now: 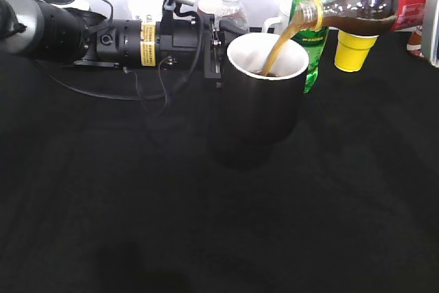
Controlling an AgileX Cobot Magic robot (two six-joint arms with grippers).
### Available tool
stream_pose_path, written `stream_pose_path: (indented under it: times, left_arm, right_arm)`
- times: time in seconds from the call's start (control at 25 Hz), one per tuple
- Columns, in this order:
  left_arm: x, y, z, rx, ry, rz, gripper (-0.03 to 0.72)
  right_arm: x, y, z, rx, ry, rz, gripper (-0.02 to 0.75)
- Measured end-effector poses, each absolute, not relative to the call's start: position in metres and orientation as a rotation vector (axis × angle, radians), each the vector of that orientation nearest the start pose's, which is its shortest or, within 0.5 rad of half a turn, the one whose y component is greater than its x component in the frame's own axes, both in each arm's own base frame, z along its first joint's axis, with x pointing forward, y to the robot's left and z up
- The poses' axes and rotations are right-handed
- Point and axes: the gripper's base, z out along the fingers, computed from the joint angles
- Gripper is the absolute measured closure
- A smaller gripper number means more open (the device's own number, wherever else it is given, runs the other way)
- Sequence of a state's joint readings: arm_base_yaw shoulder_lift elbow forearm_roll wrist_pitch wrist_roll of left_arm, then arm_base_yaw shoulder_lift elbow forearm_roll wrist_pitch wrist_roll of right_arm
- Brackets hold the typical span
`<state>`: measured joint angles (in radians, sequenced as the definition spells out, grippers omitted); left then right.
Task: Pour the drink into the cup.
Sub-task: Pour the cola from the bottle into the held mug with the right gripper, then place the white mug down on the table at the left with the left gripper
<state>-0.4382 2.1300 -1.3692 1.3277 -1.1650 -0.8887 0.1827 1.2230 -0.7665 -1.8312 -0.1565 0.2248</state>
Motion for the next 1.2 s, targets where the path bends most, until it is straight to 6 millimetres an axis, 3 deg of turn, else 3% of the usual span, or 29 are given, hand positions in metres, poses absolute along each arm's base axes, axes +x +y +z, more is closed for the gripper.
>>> stream_pose_path:
  times: [0.32,0.56,0.64,0.72,0.76,0.8,0.92,1.04,1.2]
  left_arm:
    - [0.357,-0.257,0.195,1.239,1.296,-1.169,0.652]
    - [0.357,-0.257,0.195,1.239,1.296,-1.169,0.652]
    - [0.357,-0.257,0.195,1.239,1.296,-1.169,0.652]
    - [0.357,-0.257,0.195,1.238,1.297,-1.168,0.652]
    - [0.358,-0.257,0.195,1.236,1.298,-1.167,0.652]
    - [0.36,-0.254,0.195,1.23,1.301,-1.162,0.652]
    - [0.375,-0.228,0.203,1.181,1.317,-1.099,0.652]
    - [0.389,-0.181,0.246,1.091,1.296,-0.986,0.652]
    - [0.388,-0.131,0.306,0.981,1.327,-0.809,0.652]
  right_arm:
    - [0.257,0.063,0.296,-1.658,1.21,-0.741,0.365]
    - [0.257,0.066,0.298,-1.49,1.329,-0.572,0.369]
    - [0.258,0.068,0.302,-1.15,1.533,-0.308,0.369]
    - [0.261,0.068,0.312,-0.626,1.684,0.061,0.369]
    - [0.262,0.068,0.318,-0.444,1.676,0.208,0.369]
    - [0.261,0.071,0.325,-0.37,1.619,0.319,0.369]
    - [0.258,0.072,0.338,-0.196,1.541,0.508,0.369]
    - [0.239,0.063,0.354,-0.129,1.537,0.468,0.369]
    - [0.213,0.049,0.367,-0.097,1.567,0.344,0.37]
